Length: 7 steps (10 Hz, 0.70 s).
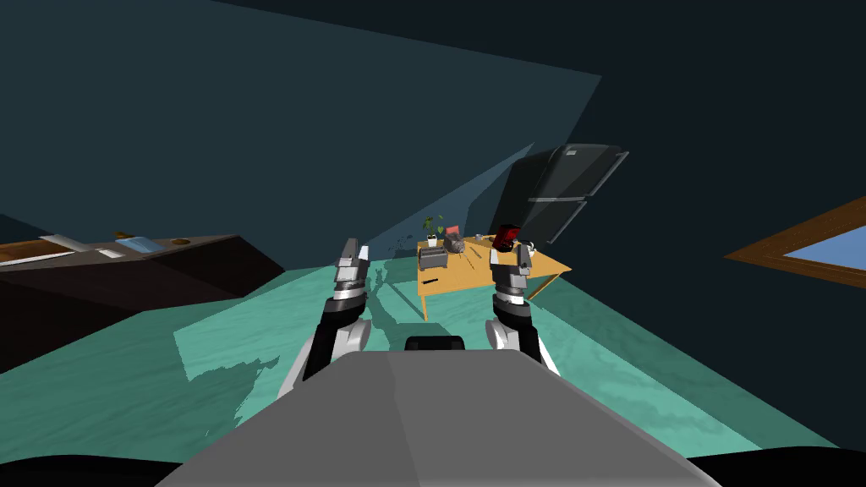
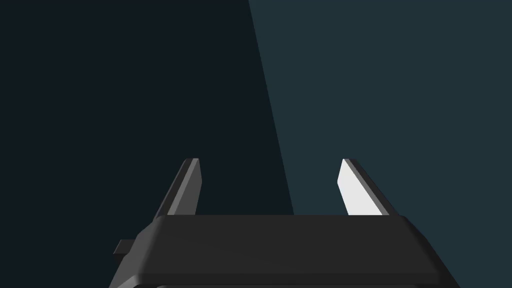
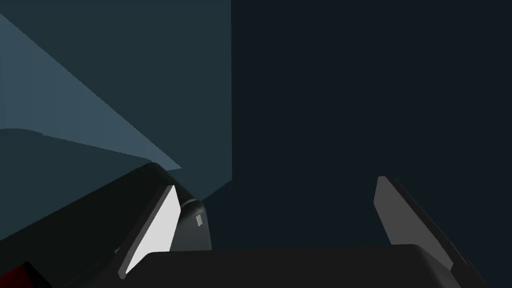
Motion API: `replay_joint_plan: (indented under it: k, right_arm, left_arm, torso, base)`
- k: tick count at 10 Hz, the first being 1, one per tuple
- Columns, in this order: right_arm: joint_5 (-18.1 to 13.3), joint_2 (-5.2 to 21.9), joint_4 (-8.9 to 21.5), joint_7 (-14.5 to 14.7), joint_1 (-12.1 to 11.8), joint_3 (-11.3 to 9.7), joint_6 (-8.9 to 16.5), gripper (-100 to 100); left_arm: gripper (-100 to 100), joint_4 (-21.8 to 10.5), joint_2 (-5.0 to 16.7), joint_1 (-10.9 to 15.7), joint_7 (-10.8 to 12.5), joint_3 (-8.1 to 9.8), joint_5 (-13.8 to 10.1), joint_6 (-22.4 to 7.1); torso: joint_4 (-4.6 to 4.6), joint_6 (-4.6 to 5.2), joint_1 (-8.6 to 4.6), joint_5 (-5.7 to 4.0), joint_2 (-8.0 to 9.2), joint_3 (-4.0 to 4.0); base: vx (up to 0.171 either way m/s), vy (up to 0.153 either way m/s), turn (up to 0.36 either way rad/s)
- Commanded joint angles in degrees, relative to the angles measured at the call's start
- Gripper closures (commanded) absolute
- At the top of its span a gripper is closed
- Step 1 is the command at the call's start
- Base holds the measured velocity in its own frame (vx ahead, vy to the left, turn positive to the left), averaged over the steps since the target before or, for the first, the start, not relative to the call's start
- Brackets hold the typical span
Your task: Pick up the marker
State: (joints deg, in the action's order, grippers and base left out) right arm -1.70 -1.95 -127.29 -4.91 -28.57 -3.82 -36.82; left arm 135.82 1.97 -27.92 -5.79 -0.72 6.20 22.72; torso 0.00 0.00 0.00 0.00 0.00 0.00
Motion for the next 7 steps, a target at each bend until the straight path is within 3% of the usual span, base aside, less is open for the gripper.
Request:
replay_joint_plan:
  k: [1,6,7]
  right_arm:
    - [0.0,0.0,0.0,0.0,0.0,0.0,0.0,0]
    - [0.0,0.0,0.0,0.0,0.0,0.0,0.0,0]
    - [0.0,0.0,0.0,0.0,0.0,0.0,0.0,0]
  left_arm:
    - [-100,-1.29,1.72,0.74,0.46,0.18,-0.36,-1.4]
    - [-100,-6.93,4.49,4.07,2.56,1.02,-1.98,-7.77]
    - [-100,-6.93,4.49,4.07,2.56,1.02,-1.98,-7.77]
  torso:
    - [0.0,0.0,0.0,0.0,0.0,0.0]
    - [-0.02,0.01,-0.09,-0.02,-0.09,-0.05]
    - [-0.03,0.01,-0.1,-0.02,-0.11,-0.07]
  base:
    - [0.008,-0.01,-0.038]
    - [0.018,-0.023,-0.056]
    - [0.017,-0.02,-0.017]
